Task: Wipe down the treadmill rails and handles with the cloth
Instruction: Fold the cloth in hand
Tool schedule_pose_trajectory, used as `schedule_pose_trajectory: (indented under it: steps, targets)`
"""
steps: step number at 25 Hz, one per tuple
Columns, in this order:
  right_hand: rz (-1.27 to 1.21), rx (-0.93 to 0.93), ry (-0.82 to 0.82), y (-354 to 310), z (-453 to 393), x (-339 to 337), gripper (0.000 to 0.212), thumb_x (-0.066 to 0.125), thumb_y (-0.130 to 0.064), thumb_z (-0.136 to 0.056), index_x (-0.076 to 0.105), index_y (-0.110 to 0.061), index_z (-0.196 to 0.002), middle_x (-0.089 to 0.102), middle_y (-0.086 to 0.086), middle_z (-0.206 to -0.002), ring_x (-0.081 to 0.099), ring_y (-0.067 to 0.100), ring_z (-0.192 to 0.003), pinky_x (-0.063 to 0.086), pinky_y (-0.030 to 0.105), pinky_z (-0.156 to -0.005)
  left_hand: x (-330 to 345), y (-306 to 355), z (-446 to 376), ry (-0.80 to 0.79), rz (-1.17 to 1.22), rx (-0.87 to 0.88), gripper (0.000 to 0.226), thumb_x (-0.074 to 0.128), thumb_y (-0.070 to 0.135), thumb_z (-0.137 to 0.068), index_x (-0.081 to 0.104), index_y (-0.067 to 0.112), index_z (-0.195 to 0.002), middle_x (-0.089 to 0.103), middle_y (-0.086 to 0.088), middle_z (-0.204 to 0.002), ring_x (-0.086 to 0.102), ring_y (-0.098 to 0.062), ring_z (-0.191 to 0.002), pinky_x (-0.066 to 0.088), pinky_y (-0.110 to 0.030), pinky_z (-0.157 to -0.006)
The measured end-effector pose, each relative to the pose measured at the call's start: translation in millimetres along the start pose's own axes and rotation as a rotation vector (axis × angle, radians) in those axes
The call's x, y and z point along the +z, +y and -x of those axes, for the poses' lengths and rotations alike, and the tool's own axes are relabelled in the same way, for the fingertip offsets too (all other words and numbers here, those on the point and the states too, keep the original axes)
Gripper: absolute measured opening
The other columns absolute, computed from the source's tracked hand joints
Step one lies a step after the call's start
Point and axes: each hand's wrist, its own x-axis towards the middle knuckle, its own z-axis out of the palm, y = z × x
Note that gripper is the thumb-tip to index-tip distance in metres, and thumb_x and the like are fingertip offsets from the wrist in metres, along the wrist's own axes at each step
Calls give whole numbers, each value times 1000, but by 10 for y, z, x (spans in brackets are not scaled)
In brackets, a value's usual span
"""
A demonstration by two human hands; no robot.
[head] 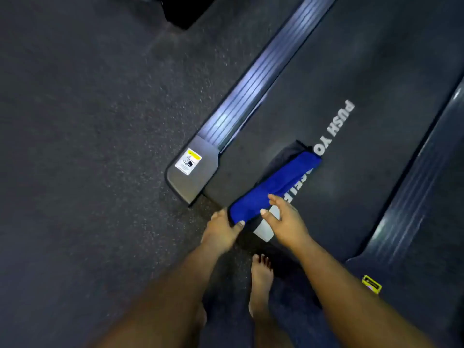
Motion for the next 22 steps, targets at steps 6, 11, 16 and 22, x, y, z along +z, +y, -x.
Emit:
schedule_pose_trajectory:
  steps: [6, 11, 16, 22]
  targets:
    - [136, -20, -87, 690, -567, 564, 50, 59, -31, -98, 44, -28, -145, 53, -6, -142, 44, 12, -132, 37, 32, -110, 697, -299, -848, 54, 261, -257, 58, 69, 44, -88, 53, 7, -129, 63, -14, -124, 61, -34, -115, 50, -46, -98]
    - [256, -210, -59, 400, -379, 193, 61, 60, -19, -96, 35, -31, -150, 45, -6, -148, 38, 12, -135, 36, 38, -113, 275, 135, -413, 286, -350, 207, 28, 49, 42, -99, 60, 23, -115, 71, -3, -103, 62, -29, -99, 41, -40, -84]
    - [354, -467, -101, -810, 132, -611, 66, 61, -20, -91, 35, -33, -150, 42, -8, -152, 31, 13, -143, 27, 35, -117, -781, 1028, 613, 289, -556, 711, 34, 53, 34, -92, 59, 31, -125, 59, 3, -110, 52, -23, -108, 35, -43, -93]
    - [151, -514, 44, -2532, 1328, -1497, 14, 53, -32, -98, 64, -24, -99, 66, -3, -85, 61, 17, -81, 51, 41, -72, -2283, 1815, 2350, 202, -31, 653, 19, 59, 38, -96, 57, 27, -111, 69, 7, -101, 65, -15, -93, 52, -40, -82]
